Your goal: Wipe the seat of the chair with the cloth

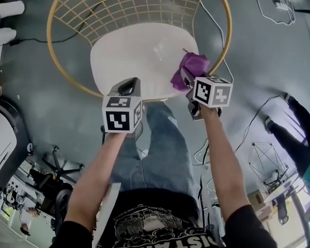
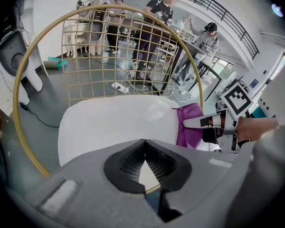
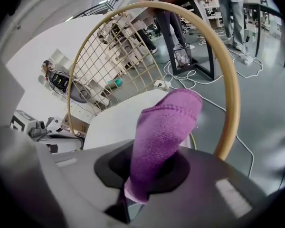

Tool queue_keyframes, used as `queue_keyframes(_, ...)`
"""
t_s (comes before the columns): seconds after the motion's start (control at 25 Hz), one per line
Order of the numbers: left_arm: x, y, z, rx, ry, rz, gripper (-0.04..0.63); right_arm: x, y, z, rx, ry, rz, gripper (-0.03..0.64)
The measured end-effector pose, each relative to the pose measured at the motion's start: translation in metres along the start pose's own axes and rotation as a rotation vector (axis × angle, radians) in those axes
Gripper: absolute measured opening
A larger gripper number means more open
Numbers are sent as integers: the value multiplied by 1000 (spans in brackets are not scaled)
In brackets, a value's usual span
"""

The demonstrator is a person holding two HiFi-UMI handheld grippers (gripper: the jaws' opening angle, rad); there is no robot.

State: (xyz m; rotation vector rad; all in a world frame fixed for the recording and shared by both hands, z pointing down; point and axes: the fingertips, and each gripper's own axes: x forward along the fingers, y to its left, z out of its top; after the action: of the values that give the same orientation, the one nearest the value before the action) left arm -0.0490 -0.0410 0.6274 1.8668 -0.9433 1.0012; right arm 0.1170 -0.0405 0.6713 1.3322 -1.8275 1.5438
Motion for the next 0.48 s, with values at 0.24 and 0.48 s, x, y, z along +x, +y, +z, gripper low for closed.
queue_keyframes(0.24, -17, 23, -11, -20, -14, 32, 2, 11, 69, -4, -62, -19, 115, 58)
queue_keyframes(0.48, -42, 69, -33, -64, -17, 65, 2, 52, 155, -32, -91, 30, 236, 58)
